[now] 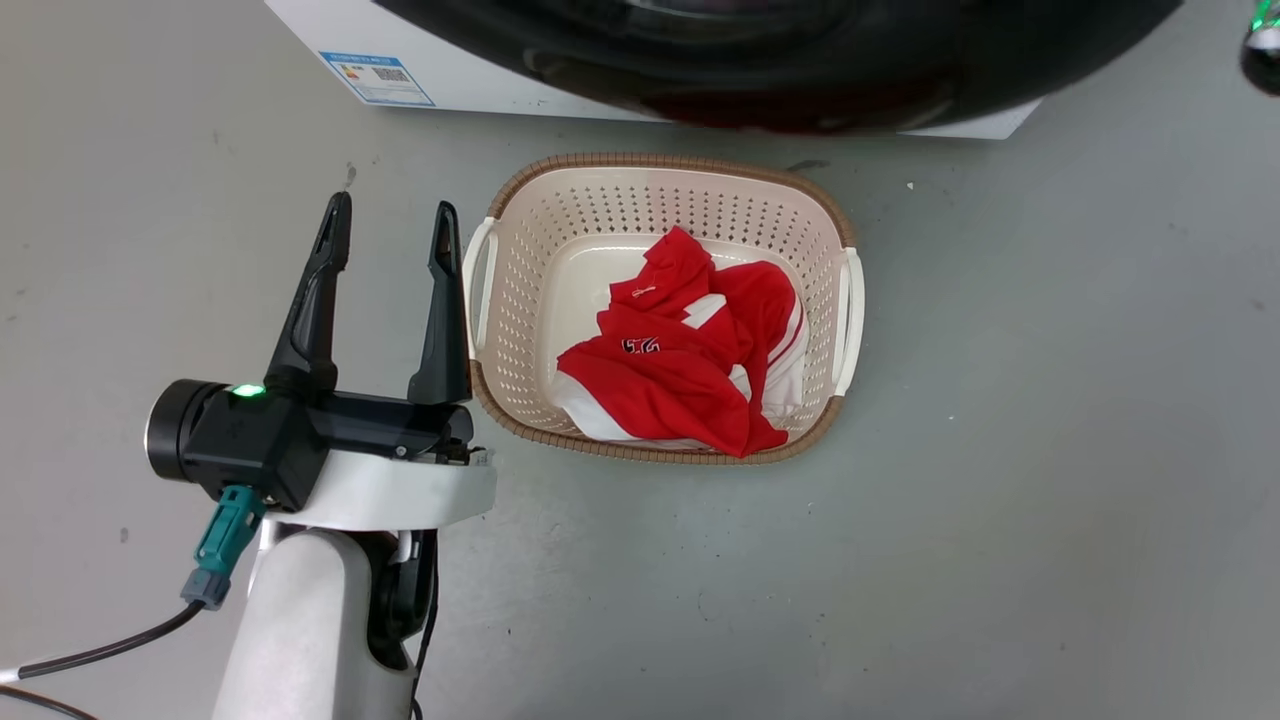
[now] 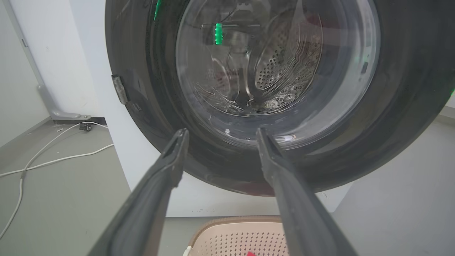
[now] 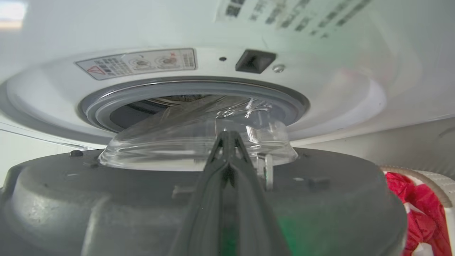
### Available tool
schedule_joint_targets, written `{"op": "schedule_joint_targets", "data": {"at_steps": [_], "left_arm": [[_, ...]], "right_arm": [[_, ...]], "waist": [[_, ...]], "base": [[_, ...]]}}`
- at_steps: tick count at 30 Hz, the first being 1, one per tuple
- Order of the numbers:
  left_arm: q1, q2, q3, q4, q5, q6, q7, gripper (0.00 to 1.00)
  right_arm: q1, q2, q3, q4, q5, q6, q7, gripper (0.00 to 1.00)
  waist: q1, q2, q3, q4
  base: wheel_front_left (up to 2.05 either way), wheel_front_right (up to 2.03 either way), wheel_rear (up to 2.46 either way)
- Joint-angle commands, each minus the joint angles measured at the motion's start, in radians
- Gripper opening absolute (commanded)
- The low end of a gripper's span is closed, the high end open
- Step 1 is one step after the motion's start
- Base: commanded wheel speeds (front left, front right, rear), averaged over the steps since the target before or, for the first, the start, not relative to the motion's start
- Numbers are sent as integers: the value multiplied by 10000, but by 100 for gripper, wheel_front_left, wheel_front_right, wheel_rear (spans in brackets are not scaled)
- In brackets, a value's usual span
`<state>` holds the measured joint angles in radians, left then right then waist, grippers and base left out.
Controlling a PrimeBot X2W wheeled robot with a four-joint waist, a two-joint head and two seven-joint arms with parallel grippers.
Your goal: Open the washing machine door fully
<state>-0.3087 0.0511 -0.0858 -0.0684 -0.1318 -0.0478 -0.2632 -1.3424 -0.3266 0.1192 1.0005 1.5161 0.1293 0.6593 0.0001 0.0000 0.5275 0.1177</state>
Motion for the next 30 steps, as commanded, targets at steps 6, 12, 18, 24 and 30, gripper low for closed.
{"op": "schedule_joint_targets", "data": {"at_steps": [6, 12, 18, 24, 30], "left_arm": [[49, -11, -51, 165, -48, 52, -23, 100], [248, -11, -101, 354, -64, 119, -23, 100], [580, -10, -229, 561, 66, 65, -23, 100], [920, -8, -310, 793, 129, 49, -23, 100], [1337, -10, -338, 1001, 86, 94, -23, 100]], "right_arm": [[690, 131, -57, -391, 371, 25, 809, 0], [1499, 310, -66, -790, 709, 25, 1572, 0], [2630, 688, -51, -1222, 1023, 25, 2015, 0], [3908, 1200, 54, -1851, 1281, 25, 2312, 0], [5141, 1694, 132, -2476, 1562, 25, 2454, 0]], "waist": [[-1, 0, -335, -77], [-1, 0, -889, -194], [-1, 0, -1570, -321], [-1, 0, -2272, -415], [-1, 0, -3012, -474]], "base": [[0, 0, 0], [0, 0, 0], [0, 0, 0], [0, 0, 0], [0, 0, 0]]}}
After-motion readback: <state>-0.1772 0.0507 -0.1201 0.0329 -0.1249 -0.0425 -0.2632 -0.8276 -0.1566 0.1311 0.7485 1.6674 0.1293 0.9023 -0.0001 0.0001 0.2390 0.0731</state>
